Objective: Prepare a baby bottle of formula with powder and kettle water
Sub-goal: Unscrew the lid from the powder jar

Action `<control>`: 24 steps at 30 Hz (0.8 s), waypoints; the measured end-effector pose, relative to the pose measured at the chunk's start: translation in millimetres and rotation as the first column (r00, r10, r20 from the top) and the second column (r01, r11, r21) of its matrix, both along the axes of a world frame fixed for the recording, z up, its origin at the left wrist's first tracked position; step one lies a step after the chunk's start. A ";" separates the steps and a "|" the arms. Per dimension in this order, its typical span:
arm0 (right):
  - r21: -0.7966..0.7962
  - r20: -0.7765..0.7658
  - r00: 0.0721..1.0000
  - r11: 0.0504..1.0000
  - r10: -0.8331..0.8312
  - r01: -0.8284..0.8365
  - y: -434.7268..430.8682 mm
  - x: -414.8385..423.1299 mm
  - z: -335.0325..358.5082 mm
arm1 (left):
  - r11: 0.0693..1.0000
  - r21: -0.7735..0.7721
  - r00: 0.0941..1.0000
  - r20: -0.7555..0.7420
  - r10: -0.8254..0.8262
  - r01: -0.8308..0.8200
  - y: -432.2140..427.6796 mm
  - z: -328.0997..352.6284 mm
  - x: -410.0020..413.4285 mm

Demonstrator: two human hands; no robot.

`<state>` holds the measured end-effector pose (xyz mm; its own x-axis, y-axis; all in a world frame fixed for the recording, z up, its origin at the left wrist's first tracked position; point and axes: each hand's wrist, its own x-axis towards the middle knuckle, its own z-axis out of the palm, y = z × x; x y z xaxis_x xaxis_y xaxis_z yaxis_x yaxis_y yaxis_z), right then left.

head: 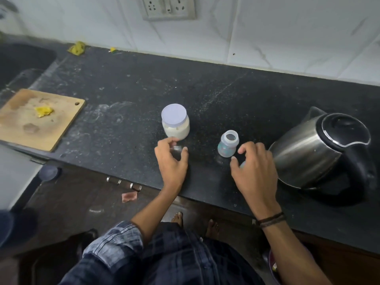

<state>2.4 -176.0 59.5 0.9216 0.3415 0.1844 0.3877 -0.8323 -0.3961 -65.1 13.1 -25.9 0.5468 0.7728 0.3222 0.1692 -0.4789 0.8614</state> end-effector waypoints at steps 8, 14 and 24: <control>0.128 -0.093 0.922 0.923 0.376 -0.363 123.9 38.1 23.2 | 0.965 -0.262 0.992 -0.108 -0.059 0.029 54.2 10.5 16.9; 0.032 -0.202 0.885 0.905 0.421 -0.423 198.1 60.2 -6.5 | 0.918 -0.326 0.937 -0.188 -0.296 0.224 91.9 3.7 35.3; 0.187 -0.222 0.912 0.933 0.346 -0.308 215.7 58.0 -36.9 | 0.846 -0.362 0.893 -0.073 -0.445 0.392 106.4 -9.8 57.6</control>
